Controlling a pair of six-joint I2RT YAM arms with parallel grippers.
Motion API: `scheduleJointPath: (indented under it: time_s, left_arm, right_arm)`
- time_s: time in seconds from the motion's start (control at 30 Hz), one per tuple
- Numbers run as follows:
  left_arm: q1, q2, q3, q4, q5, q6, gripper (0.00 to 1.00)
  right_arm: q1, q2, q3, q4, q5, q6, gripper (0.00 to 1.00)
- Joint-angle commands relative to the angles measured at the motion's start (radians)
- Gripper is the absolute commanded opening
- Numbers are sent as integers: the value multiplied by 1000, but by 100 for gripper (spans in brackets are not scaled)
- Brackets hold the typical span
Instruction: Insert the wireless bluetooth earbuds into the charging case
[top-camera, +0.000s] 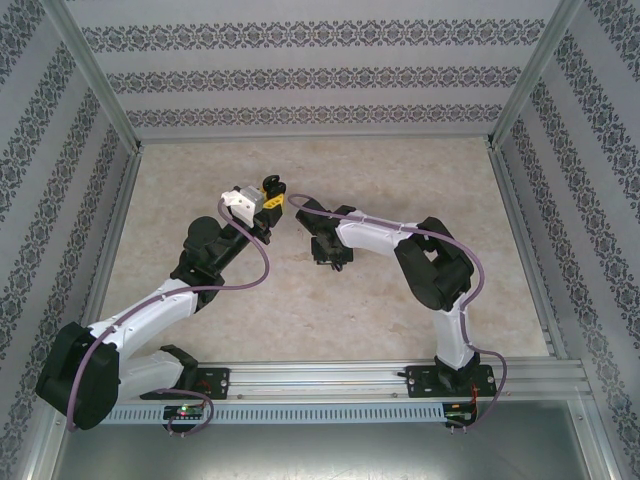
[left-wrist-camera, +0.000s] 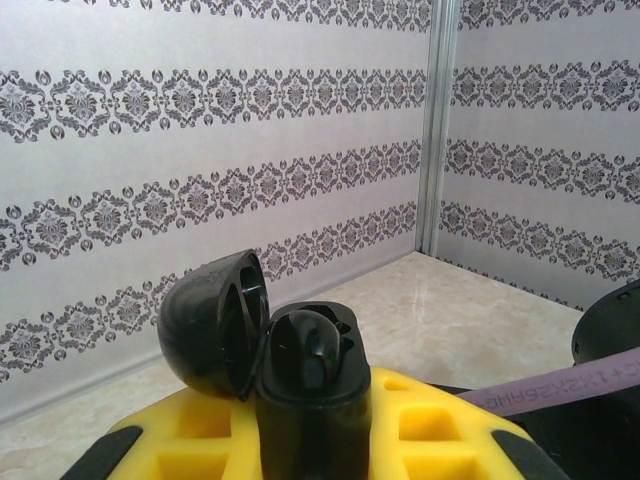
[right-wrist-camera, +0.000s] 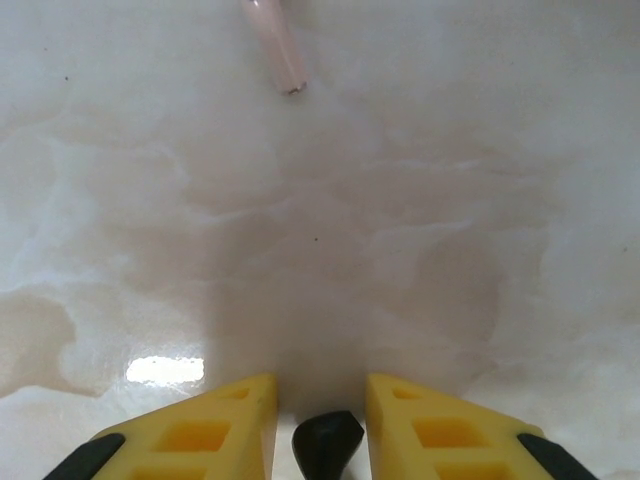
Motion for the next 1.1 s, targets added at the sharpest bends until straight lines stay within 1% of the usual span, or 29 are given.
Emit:
scheduleJointPath:
  time_s: [0.0, 0.27, 0.47, 0.7, 0.93, 1.07]
  left_arm:
    - [11, -16, 17, 38, 16, -21, 0]
    - [11, -10, 30, 30, 23, -28, 0]
    - [11, -7, 39, 22, 40, -30, 0]
    - [10, -11, 47, 15, 65, -21, 0]
    - [10, -16, 55, 21, 138, 16, 0]
    - [10, -15, 61, 35, 182, 47, 0]
  right_arm:
    - [11, -7, -37, -52, 4, -7, 28]
    - [13, -24, -58, -33, 6, -9, 19]
    - [10, -97, -81, -4, 28, -9, 15]
    - [-3, -267, -87, 39, 42, -16, 15]
    - [-33, -469, -48, 91, 25, -49, 15]
    - [-49, -558, 5, 112, 9, -70, 15]
